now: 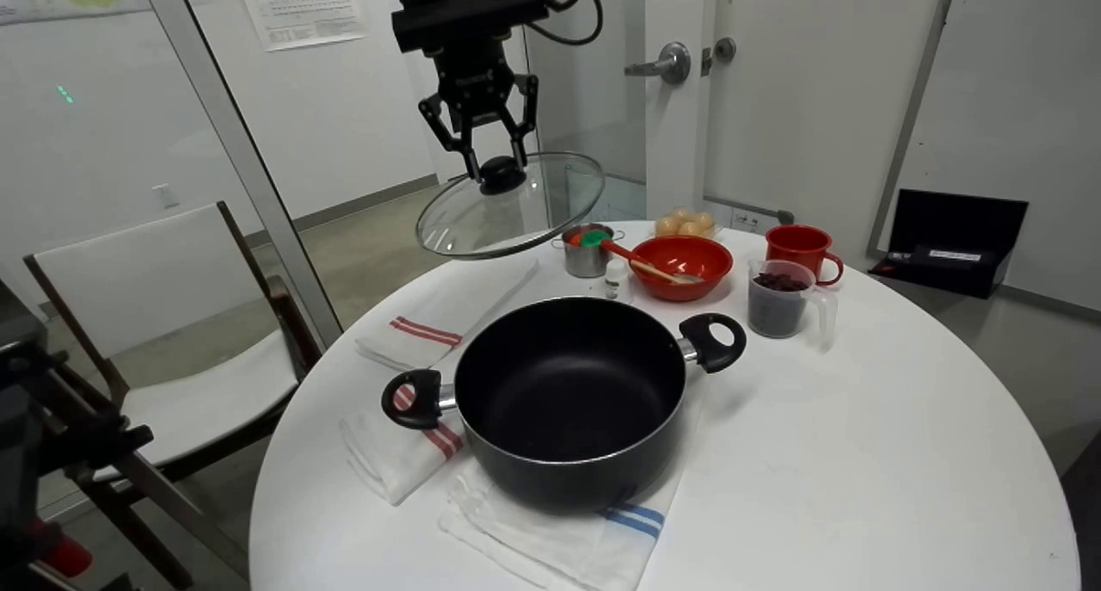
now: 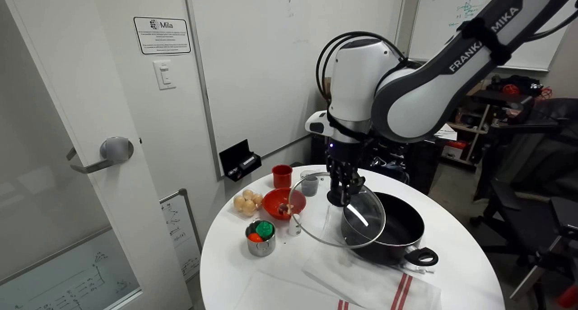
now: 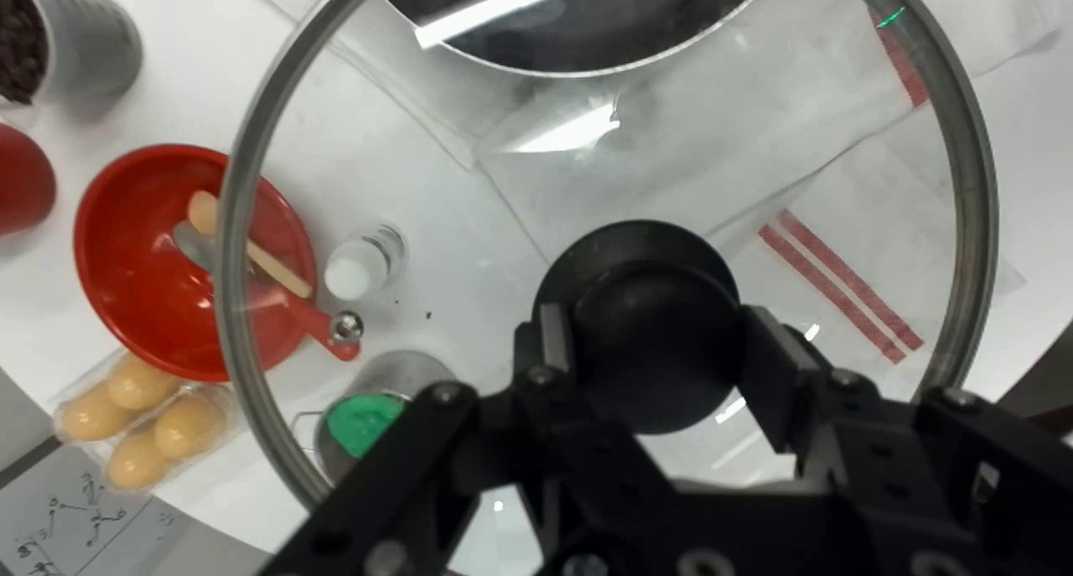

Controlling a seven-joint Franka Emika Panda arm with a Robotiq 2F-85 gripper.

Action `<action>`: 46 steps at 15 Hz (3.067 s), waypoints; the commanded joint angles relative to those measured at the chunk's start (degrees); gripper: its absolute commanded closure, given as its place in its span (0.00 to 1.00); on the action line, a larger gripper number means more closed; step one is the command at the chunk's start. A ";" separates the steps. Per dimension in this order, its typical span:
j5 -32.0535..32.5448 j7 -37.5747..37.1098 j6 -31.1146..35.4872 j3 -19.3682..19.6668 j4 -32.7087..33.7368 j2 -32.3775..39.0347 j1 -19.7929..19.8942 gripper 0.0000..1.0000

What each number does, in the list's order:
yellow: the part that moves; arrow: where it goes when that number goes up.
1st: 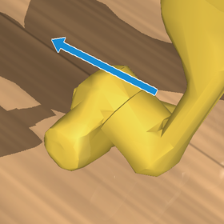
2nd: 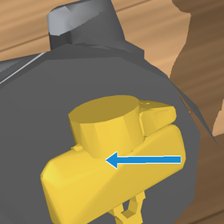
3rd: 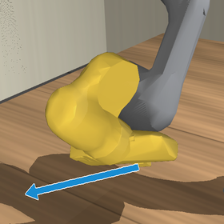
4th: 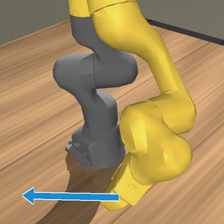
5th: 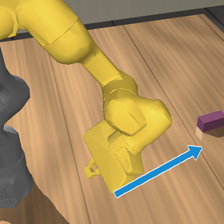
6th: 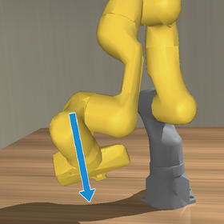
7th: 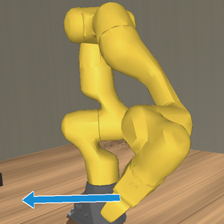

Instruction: Remove the lid from the pot

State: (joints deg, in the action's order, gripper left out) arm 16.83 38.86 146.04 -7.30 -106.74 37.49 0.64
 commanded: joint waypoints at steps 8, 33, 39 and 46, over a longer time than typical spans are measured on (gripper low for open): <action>0.38 5.72 -4.89 -3.36 16.24 16.11 -6.23 0.75; -1.23 12.97 -11.24 -3.38 36.60 37.66 -7.66 0.09; -0.22 11.19 -7.89 -3.59 31.61 34.10 -7.21 0.00; 0.44 9.48 2.47 -3.37 19.01 25.96 -7.27 0.00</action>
State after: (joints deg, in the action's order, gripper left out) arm 16.50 49.89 143.42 -10.59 -78.56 69.48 -6.92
